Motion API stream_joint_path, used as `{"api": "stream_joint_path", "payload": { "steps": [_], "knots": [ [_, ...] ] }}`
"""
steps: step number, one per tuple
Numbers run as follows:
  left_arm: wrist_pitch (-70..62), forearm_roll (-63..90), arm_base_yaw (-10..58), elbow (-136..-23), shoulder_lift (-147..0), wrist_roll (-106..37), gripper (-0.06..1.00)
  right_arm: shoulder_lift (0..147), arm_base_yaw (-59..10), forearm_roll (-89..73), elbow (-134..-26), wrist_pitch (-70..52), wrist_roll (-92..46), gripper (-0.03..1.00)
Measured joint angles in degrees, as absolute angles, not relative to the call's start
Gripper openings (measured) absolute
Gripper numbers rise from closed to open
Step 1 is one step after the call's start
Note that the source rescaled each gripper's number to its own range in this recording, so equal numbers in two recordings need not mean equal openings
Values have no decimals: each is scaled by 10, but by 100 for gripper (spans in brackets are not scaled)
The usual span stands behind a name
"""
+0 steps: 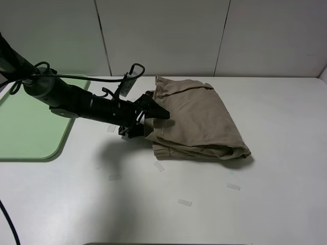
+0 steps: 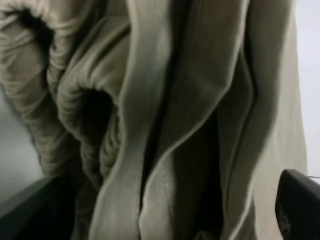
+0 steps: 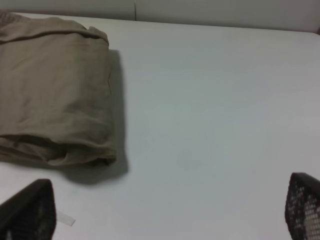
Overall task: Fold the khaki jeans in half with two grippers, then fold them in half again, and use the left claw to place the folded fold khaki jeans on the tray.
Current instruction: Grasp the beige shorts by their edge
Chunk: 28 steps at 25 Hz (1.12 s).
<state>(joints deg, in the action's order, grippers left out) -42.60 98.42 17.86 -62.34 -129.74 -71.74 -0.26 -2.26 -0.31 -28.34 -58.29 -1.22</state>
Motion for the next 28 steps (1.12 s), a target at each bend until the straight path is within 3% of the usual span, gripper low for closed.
{"api": "stream_joint_path", "payload": {
  "steps": [28],
  "knots": [
    [-410,962,169,-642,-1284,-713,78,-4,-23,-4,-283,-583,-12,100]
  ]
}}
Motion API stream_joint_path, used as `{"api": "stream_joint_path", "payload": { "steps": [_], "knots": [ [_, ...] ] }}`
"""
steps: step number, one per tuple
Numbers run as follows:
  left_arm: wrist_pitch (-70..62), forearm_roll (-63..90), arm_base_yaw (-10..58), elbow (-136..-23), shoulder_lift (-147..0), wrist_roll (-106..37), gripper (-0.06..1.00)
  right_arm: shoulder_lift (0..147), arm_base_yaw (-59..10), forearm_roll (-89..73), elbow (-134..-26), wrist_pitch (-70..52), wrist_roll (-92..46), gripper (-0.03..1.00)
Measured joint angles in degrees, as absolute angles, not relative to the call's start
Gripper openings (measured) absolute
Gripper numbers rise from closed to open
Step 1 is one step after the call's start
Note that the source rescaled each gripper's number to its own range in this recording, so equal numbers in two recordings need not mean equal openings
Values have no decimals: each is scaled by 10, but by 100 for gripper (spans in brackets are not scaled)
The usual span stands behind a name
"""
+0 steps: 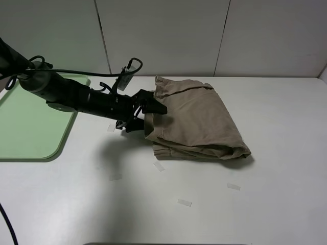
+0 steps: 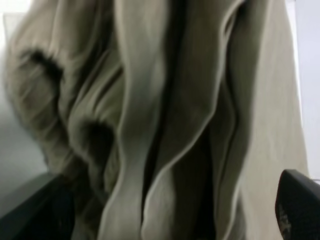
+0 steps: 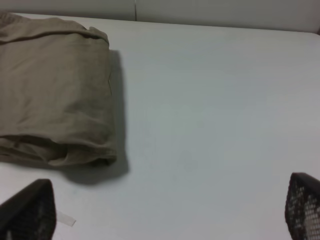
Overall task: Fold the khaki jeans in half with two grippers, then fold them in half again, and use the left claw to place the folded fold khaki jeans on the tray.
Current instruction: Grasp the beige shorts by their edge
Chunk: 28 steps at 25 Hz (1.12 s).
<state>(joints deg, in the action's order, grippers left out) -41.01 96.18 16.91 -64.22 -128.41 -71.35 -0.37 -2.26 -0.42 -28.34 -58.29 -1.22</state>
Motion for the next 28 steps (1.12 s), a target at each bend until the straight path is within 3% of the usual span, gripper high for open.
{"api": "stream_joint_path", "payload": {
  "steps": [28],
  "knots": [
    [-393,984,205,-664,-1301,-752,78,-4,-23,-5,-283,-583,-12,100]
  ]
}}
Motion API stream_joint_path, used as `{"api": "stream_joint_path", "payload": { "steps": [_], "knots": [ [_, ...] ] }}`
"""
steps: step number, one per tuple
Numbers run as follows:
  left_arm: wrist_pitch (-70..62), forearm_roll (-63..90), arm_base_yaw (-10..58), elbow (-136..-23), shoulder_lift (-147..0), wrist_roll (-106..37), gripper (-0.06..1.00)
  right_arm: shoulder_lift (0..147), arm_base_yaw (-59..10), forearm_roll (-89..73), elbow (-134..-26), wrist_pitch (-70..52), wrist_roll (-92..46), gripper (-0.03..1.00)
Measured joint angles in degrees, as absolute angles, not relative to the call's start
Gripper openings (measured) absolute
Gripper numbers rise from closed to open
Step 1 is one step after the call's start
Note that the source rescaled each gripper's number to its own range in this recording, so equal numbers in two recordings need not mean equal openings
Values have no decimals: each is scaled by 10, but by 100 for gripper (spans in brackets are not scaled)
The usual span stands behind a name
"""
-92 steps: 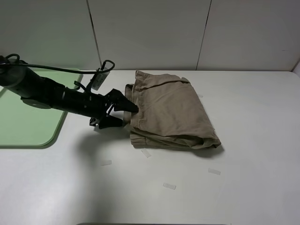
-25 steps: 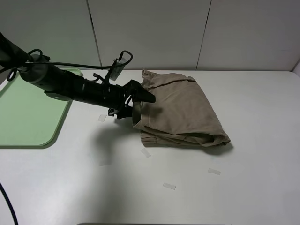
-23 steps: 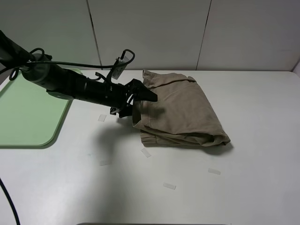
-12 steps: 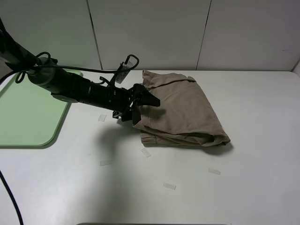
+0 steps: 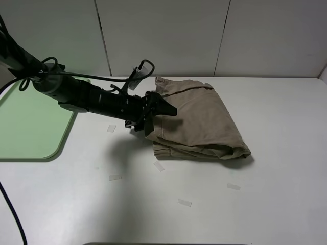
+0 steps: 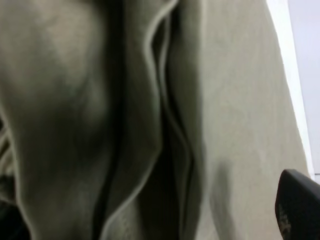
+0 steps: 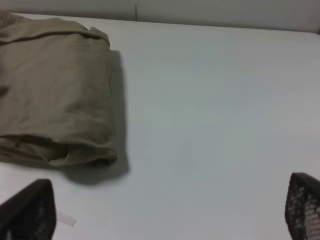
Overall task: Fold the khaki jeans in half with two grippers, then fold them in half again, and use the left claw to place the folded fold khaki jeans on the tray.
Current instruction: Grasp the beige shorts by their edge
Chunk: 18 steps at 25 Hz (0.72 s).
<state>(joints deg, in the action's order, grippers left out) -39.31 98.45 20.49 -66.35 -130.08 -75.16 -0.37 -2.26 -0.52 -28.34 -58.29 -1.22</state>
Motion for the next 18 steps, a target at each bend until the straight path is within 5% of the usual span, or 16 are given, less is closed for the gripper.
{"api": "stream_joint_path", "payload": {
  "steps": [18],
  "knots": [
    [-379,984,219,-673,-1301,-777,78,-4,-23,-5,-283,-583,-12,100]
  ]
}}
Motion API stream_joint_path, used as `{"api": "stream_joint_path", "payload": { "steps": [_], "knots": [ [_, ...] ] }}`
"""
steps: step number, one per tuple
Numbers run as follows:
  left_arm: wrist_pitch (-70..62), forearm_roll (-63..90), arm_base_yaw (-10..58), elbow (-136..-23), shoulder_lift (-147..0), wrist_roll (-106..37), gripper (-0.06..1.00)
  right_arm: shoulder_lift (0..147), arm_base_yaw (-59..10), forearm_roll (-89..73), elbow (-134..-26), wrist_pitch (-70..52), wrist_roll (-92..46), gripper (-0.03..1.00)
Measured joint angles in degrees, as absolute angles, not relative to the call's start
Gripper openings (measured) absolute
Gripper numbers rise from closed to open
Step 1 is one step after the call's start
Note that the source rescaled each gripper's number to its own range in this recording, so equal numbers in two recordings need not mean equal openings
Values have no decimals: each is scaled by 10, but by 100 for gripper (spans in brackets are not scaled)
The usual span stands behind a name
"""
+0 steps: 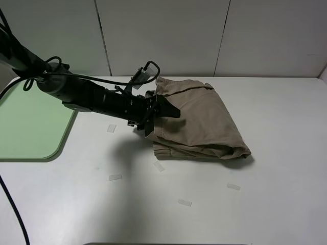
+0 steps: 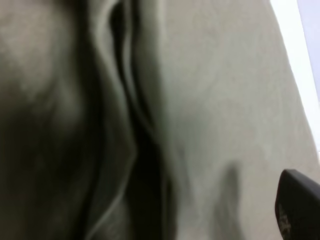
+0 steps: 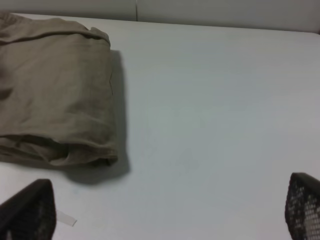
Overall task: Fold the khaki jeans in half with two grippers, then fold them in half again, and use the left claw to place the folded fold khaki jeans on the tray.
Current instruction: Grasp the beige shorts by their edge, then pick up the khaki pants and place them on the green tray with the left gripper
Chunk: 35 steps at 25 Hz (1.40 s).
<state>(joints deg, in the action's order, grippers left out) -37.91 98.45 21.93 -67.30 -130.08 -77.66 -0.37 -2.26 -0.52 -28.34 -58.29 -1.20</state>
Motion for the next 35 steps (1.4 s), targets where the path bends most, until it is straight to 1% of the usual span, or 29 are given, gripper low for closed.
{"api": "stream_joint_path", "payload": {
  "steps": [7,9,10,11,14,20,21,22,32,35],
  "knots": [
    [-363,984,229,-675,-1303,-777,78,-4,-23,-6,-283,-583,-12,100],
    [-355,984,231,-676,-1303,-776,75,-4,-23,-6,-283,-583,-12,100],
    [-350,984,233,-676,-1303,-776,72,-4,-23,-6,-283,-583,-12,100],
    [-346,984,233,-676,-1303,-776,68,-4,-23,-6,-283,-583,-12,100],
    [-337,984,234,-676,-1304,-776,50,-4,-23,-6,-283,-583,-12,100],
    [-334,984,235,-676,-1304,-776,10,-4,-23,-6,-283,-583,-12,100],
    [-334,984,235,-676,-1304,-776,4,-4,-23,-6,-283,-583,-12,100],
    [-334,984,235,-676,-1304,-776,0,-4,-23,-6,-283,-583,-12,100],
    [-341,983,234,-680,-1304,-775,0,-4,-23,-6,-283,-583,-12,100],
    [-360,950,230,-697,-1304,-755,0,-4,-23,-6,-283,-583,-12,100]
  ]
}}
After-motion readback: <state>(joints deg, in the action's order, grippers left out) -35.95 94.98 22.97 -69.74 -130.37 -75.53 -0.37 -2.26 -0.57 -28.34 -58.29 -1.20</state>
